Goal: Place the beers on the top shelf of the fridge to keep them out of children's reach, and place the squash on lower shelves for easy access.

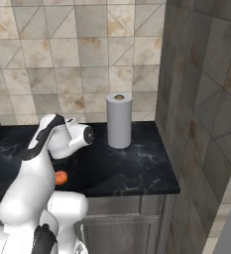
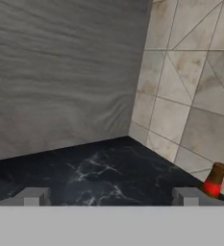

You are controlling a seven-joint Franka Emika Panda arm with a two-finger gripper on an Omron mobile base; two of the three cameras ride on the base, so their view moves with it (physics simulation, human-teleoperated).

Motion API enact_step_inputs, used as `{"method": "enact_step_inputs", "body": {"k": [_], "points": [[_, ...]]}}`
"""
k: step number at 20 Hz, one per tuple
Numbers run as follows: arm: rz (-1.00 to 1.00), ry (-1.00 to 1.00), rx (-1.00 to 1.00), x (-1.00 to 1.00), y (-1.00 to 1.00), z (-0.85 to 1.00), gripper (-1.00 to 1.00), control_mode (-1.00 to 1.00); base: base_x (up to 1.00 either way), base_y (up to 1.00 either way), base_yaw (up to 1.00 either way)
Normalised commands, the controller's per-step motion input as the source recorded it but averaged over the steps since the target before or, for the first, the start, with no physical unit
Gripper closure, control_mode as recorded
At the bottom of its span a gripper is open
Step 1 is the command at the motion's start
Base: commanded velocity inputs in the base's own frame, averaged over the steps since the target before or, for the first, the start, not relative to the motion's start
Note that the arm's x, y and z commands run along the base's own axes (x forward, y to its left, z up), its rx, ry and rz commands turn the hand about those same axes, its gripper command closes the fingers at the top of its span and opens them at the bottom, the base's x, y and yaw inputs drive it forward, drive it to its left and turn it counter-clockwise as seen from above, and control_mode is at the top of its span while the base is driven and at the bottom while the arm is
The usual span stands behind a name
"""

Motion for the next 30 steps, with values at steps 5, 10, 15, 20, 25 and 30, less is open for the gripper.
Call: {"method": "enact_step_inputs", "body": {"k": [5,10,15,20,25,30], "points": [[0.0,0.0,0.0,0.28,0.22,0.0,-1.0,-1.0,0.0,0.0,0.0],[0.0,0.0,0.0,0.36,0.12,0.0,-1.0,-1.0,0.0,0.0,0.0],[0.0,0.0,0.0,0.35,0.0,0.0,-1.0,-1.0,0.0,0.0,0.0],[0.0,0.0,0.0,0.31,-0.03,0.0,-1.0,-1.0,0.0,0.0,0.0],[0.0,0.0,0.0,0.28,0.0,0.0,-1.0,-1.0,0.0,0.0,0.0],[0.0,0.0,0.0,0.19,0.0,-0.03,-1.0,-1.0,0.0,0.0,0.0]]}}
